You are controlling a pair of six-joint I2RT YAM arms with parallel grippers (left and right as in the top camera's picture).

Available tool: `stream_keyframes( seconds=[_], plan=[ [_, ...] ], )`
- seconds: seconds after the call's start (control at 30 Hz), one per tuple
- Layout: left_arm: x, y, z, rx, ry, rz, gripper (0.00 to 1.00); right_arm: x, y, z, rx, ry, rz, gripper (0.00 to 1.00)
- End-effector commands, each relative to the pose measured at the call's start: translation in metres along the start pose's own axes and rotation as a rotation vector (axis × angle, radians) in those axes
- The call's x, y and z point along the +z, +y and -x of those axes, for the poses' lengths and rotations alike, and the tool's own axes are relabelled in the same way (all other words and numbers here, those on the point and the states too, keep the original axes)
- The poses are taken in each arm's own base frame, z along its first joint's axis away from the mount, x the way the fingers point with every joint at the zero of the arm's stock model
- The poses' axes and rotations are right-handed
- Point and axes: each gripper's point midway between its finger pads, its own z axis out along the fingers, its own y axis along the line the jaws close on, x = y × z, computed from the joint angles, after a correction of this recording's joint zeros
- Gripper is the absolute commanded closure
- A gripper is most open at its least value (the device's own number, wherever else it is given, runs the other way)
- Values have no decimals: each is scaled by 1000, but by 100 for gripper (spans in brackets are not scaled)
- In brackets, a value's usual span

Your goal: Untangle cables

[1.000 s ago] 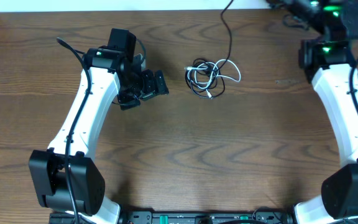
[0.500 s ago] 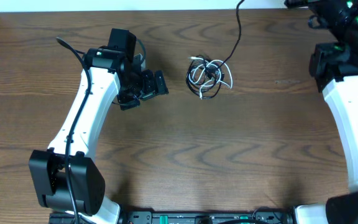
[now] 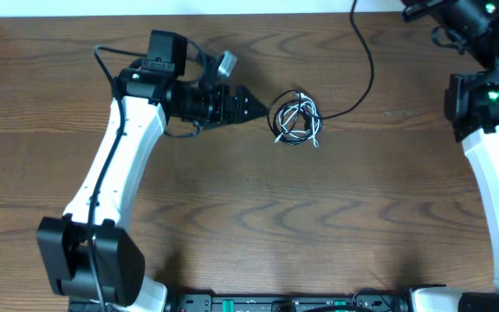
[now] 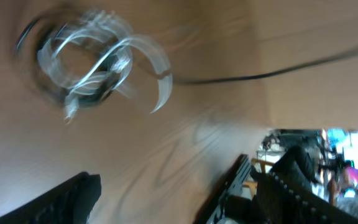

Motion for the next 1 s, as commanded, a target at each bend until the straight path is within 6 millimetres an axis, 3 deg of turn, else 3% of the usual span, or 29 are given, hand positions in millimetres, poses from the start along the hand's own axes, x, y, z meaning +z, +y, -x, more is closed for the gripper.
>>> stream_keyframes(
  seconds=[0.0, 0.17, 0.33, 0.37, 0.4, 0.6, 0.87, 0.97],
  plan=[
    [-10, -63, 7, 233, -56, -210, 14, 7, 17, -7, 93, -18, 64, 98],
    [13, -87, 7, 432, -67, -211, 6, 6, 29, 6, 140, -99, 126, 98],
    [46, -73, 16, 545, -112, 65, 6, 4, 39, 9, 144, -117, 170, 99],
    [50, -77, 16, 568, -119, 79, 6, 3, 43, 10, 136, -125, 185, 98],
    [57, -93, 17, 618, -138, 48, 6, 1, 52, 13, 116, -146, 224, 98],
    [67, -129, 34, 747, -245, -22, 6, -3, 73, 17, 84, -188, 297, 98],
    [77, -139, 55, 674, -319, -76, 10, -4, 98, 10, 51, -171, 339, 99],
    [81, -143, 57, 656, -321, -118, 21, -4, 103, 9, 45, -168, 346, 98]
  ],
)
